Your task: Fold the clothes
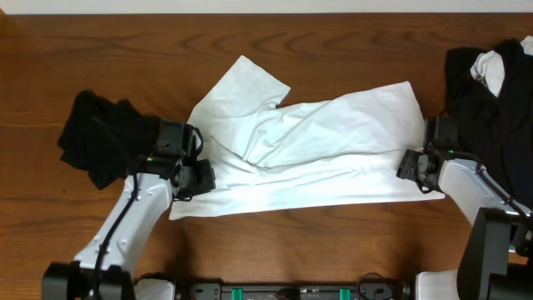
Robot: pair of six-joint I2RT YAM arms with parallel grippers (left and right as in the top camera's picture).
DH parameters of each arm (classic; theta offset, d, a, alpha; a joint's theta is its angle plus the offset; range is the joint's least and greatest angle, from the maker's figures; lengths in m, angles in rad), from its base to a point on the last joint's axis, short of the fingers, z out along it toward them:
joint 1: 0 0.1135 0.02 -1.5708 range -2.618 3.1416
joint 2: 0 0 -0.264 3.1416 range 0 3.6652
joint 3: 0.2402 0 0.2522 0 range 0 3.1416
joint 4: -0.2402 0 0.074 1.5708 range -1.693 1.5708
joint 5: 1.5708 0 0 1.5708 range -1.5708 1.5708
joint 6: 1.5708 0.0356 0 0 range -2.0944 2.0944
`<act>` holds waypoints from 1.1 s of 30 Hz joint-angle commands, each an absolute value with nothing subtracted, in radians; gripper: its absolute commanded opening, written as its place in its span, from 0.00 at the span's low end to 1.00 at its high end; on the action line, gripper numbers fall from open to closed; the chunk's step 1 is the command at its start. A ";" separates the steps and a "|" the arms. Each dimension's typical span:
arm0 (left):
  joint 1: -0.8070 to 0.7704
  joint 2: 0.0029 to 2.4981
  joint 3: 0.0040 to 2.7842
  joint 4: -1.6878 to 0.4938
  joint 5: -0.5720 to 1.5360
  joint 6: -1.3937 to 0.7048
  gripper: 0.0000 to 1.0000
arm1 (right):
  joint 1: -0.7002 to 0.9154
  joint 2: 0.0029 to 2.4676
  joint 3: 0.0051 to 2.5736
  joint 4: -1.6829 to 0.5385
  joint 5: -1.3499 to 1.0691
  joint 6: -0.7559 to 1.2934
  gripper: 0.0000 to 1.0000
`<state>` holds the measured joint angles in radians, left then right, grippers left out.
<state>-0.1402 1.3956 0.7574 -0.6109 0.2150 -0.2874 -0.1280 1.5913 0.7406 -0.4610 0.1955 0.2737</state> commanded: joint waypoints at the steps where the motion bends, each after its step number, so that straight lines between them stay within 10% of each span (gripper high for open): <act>1: -0.137 1.454 0.741 -0.604 0.247 -0.278 0.24 | -0.134 1.661 0.712 -0.519 0.199 0.268 0.71; 33: -0.137 1.554 0.741 -0.734 0.213 -0.278 0.24 | -0.143 1.661 0.661 -0.837 0.281 0.564 0.80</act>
<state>-0.1402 1.5490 0.7483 -0.7399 0.2291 -0.2871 -0.1280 1.5871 0.7662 -0.8165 0.2394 0.5461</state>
